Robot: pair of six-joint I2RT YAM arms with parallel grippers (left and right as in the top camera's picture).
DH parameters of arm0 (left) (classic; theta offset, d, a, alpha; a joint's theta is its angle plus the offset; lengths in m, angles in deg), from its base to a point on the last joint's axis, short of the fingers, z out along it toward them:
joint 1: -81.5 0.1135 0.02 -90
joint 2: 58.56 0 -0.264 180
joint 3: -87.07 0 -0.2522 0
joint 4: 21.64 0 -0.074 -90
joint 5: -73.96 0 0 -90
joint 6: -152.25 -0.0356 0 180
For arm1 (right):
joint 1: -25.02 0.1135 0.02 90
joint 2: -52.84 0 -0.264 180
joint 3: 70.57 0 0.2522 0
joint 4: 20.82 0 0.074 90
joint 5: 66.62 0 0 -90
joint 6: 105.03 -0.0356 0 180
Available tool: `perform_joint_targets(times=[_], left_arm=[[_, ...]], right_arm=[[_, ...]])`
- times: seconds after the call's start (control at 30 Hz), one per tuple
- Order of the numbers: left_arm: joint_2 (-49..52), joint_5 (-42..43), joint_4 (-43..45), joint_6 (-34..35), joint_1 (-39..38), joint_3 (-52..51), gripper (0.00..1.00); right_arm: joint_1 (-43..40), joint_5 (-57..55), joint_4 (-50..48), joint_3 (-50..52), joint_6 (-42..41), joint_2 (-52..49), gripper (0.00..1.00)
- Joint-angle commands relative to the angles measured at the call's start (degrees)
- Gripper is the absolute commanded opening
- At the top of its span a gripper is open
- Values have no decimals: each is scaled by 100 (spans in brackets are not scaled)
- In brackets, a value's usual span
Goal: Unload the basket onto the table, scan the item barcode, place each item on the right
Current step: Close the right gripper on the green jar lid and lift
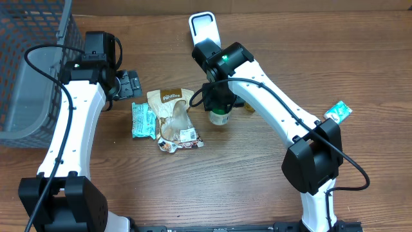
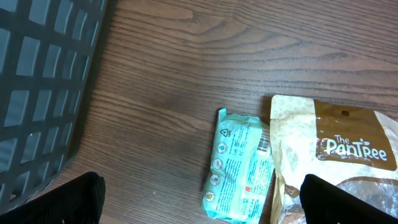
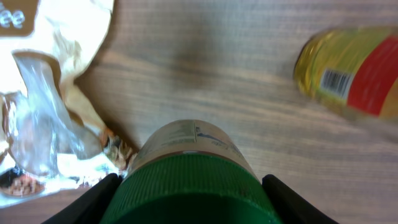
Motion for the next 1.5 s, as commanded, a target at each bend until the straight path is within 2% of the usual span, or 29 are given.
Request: perform_joint_targets(times=[0.0,0.13,0.4,0.5,0.6,0.73,1.07,1.2,1.47], left_arm=[[11,-52,-13,-83,22,96,100],[11,-52,-13,-81,22,96,99],[11,-52,-13,-83,22,96,99],[11,-52,-13,-81,22,96,99],[11,-52,-13,-81,22,96,100],[11,-52,-13,-83,22,96,99],[11,-52,-13,-83,22,96,100],[11,-52,-13,-83,22,96,99],[11,-52,-13,-81,22,96,99]], right_arm=[[-11,306,232,-160,-15,85,48],[-11,855,741,-160,-17,85,49],[-11,3069,1154,-160,-39,85,49],[-11,3587,1311,-160,-214,85,49],[-11,3622,1526,-160,-772,85,49],[-11,3746,1539,-157,-1362,85,41],[-11,4374,1539,-157,-1867,85,31],[-11,4531,1539,-157,-1864,85,19],[-11,4677,1539,-157,-2216,85,18]])
